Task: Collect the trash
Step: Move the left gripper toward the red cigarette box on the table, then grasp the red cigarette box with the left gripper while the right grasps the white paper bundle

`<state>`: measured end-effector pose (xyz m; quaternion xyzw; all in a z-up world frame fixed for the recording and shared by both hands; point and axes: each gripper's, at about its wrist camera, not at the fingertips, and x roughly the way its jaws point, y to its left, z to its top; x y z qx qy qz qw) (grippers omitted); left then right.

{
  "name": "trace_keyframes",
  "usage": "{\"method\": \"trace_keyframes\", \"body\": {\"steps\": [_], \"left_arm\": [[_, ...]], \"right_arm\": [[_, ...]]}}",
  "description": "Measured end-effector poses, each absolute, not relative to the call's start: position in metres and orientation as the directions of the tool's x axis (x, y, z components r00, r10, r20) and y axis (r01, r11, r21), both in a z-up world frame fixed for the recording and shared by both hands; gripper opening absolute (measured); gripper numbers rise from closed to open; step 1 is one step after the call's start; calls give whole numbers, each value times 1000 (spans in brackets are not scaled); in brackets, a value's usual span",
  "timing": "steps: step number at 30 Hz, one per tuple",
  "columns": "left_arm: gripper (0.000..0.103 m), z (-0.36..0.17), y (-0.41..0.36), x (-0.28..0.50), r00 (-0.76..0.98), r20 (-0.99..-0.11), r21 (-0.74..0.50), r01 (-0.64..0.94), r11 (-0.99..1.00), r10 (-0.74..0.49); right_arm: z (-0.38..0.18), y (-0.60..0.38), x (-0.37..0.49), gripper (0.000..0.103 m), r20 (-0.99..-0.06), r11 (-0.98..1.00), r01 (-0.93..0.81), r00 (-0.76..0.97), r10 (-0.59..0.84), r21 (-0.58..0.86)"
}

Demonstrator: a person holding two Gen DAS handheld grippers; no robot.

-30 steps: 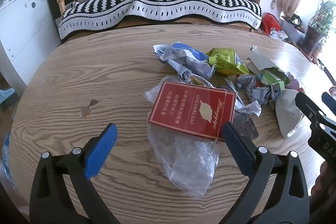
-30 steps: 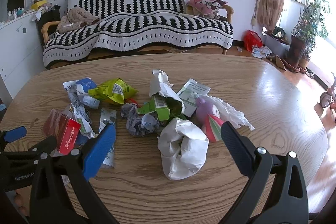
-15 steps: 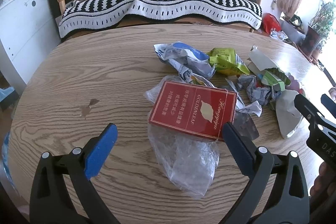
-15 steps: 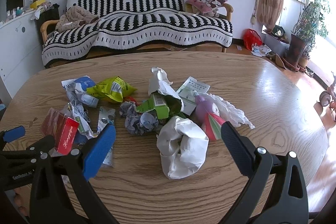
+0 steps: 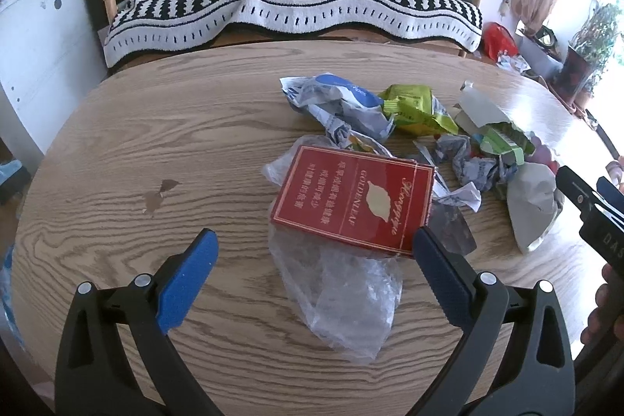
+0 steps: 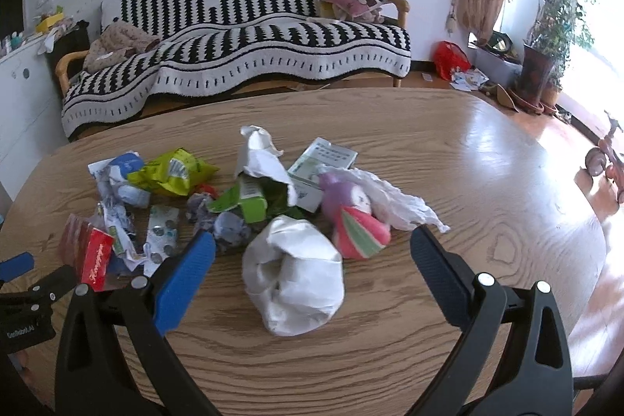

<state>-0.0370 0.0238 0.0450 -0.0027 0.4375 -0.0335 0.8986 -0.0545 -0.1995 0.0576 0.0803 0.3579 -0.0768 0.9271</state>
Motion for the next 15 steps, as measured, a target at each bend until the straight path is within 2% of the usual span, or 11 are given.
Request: {"method": "trace_keyframes", "body": {"steps": [4,5,8,15], "left_arm": [[97,45,18,-39,617,-784,-38,69,997,-73],[97,44,17,-39,613,-786,-38,71,997,-74],[97,39,8,-33,598,-799,-31,70,997,-67],[97,34,-9,-14,609,-792,109,67,992,46]], "right_arm": [[60,-202,-57,97,-670,976,211,733,-119,57],[60,-204,-59,97,-633,976,202,766,-107,79],[63,-203,-58,97,-644,977,204,756,-118,60],[61,-225,-60,97,-665,959,283,712,-226,-23]]}}
